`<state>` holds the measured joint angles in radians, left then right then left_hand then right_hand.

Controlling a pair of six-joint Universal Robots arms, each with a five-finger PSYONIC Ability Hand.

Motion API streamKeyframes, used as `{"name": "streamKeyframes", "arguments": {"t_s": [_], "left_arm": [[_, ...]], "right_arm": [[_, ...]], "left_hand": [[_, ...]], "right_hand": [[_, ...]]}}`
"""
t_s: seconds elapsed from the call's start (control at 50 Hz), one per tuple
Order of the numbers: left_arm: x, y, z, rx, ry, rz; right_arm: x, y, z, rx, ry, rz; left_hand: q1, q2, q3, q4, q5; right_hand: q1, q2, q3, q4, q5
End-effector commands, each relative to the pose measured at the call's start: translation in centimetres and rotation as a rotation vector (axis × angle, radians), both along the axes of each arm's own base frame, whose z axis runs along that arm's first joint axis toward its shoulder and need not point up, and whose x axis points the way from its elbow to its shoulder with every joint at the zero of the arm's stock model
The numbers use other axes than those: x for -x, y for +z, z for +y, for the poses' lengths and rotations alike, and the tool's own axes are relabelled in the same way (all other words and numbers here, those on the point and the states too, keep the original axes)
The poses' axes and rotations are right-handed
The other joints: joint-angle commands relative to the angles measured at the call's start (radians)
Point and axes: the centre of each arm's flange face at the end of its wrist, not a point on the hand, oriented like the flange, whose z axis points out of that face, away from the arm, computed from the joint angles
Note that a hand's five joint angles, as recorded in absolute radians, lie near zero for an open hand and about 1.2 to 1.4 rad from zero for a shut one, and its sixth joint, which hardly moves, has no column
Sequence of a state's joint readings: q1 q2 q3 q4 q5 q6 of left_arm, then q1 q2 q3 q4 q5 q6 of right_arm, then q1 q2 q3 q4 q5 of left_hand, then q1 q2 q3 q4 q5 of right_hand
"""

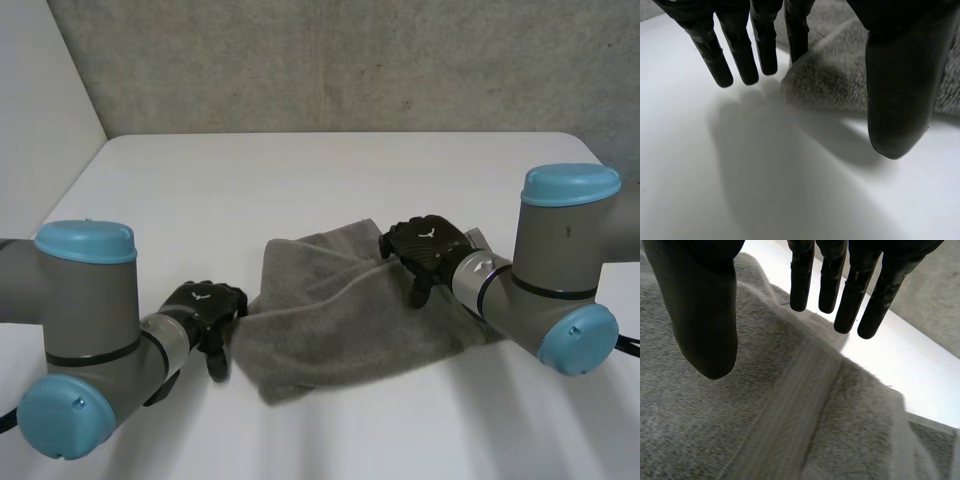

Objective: Fold the towel.

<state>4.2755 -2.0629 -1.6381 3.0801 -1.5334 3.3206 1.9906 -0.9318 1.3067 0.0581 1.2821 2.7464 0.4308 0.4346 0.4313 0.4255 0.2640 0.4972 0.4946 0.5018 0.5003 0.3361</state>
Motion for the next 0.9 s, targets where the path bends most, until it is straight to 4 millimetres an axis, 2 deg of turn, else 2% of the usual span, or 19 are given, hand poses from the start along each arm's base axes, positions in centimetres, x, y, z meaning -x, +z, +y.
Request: {"name": "streamKeyframes", "arguments": {"t_s": [0.02,0.08,0.12,0.14,0.18,0.2,0.24,0.3,0.34,0.46,0.6,0.7,0.78,0.8,0.82,0.84,0.86,0.9], "left_arm": [[-0.1,-0.6,-0.2,-0.003,0.015,-0.016],[-0.1,-0.7,-0.3,-0.002,0.016,-0.015],[0.0,-0.7,-0.5,0.012,0.017,-0.009],[0.0,-0.7,-0.5,0.012,0.017,-0.009],[0.2,-0.5,-0.9,0.034,0.024,0.012],[0.2,-0.5,-0.9,0.034,0.024,0.012],[0.4,-0.2,-1.2,0.061,0.022,0.031],[0.6,0.0,-1.2,0.073,0.016,0.040],[1.3,0.2,-0.9,0.095,-0.004,0.058],[2.1,0.1,-0.4,0.107,-0.034,0.072],[3.4,-0.2,0.5,0.097,-0.125,0.115],[3.7,0.0,0.4,0.108,-0.149,0.140],[3.8,0.0,0.3,0.116,-0.153,0.144],[3.8,0.0,0.3,0.118,-0.152,0.144],[3.8,0.0,0.3,0.119,-0.157,0.145],[3.8,0.0,0.3,0.120,-0.157,0.145],[3.9,0.2,0.1,0.126,-0.157,0.146],[4.0,0.5,-0.1,0.139,-0.158,0.151]], "right_arm": [[-1.0,-0.9,0.8,-0.024,0.057,-0.004],[-1.0,-1.2,0.9,-0.033,0.057,0.000],[-1.0,-1.3,1.0,-0.039,0.058,0.001],[-1.0,-1.3,1.0,-0.039,0.058,0.001],[-0.9,-1.0,1.2,-0.037,0.056,0.000],[-0.9,-1.0,1.2,-0.037,0.056,0.000],[-0.5,-0.1,1.1,-0.020,0.045,-0.008],[-0.3,0.4,1.2,-0.011,0.042,-0.014],[-0.1,1.3,1.5,0.002,0.041,-0.023],[0.7,2.1,1.8,0.009,0.021,-0.023],[2.2,3.2,3.1,-0.034,0.031,-0.012],[2.7,2.8,4.1,-0.078,0.081,0.005],[3.5,2.2,4.1,-0.097,0.075,0.023],[4.0,1.9,4.1,-0.108,0.069,0.032],[4.4,1.7,4.0,-0.111,0.060,0.040],[4.4,1.7,4.0,-0.111,0.060,0.040],[4.7,2.0,3.9,-0.098,0.052,0.045],[4.7,2.6,3.8,-0.072,0.051,0.046]], "left_hand": [[0.167,0.163,0.166,0.172,0.159],[0.188,0.184,0.187,0.193,0.180],[0.281,0.277,0.281,0.286,0.273],[0.282,0.278,0.281,0.287,0.274],[0.428,0.424,0.427,0.433,0.420],[0.429,0.425,0.428,0.434,0.421],[0.546,0.542,0.545,0.551,0.538],[0.596,0.592,0.595,0.601,0.588],[0.631,0.627,0.631,0.636,0.623],[0.669,0.666,0.669,0.675,0.662],[0.619,0.616,0.619,0.625,0.612],[0.616,0.613,0.616,0.622,0.609],[0.637,0.633,0.637,0.642,0.629],[0.684,0.680,0.683,0.689,0.676],[0.847,0.843,0.846,0.852,0.839],[0.848,0.845,0.848,0.854,0.841],[0.964,0.961,0.964,0.970,0.957],[0.965,0.962,0.965,0.971,0.958]], "right_hand": [[0.069,0.072,0.064,0.066,0.055],[0.104,0.107,0.100,0.101,0.091],[0.274,0.276,0.269,0.271,0.260],[0.275,0.277,0.270,0.272,0.261],[0.473,0.476,0.469,0.470,0.460],[0.474,0.477,0.470,0.471,0.461],[0.664,0.667,0.660,0.661,0.651],[0.756,0.759,0.752,0.753,0.743],[0.899,0.901,0.894,0.895,0.885],[0.899,0.902,0.895,0.896,0.886],[0.899,0.902,0.895,0.896,0.886],[0.899,0.902,0.895,0.896,0.886],[0.899,0.902,0.895,0.896,0.886],[0.899,0.902,0.895,0.896,0.886],[0.899,0.902,0.895,0.896,0.886],[0.899,0.902,0.895,0.896,0.886],[0.899,0.902,0.895,0.896,0.886],[0.899,0.902,0.895,0.896,0.886]]}}
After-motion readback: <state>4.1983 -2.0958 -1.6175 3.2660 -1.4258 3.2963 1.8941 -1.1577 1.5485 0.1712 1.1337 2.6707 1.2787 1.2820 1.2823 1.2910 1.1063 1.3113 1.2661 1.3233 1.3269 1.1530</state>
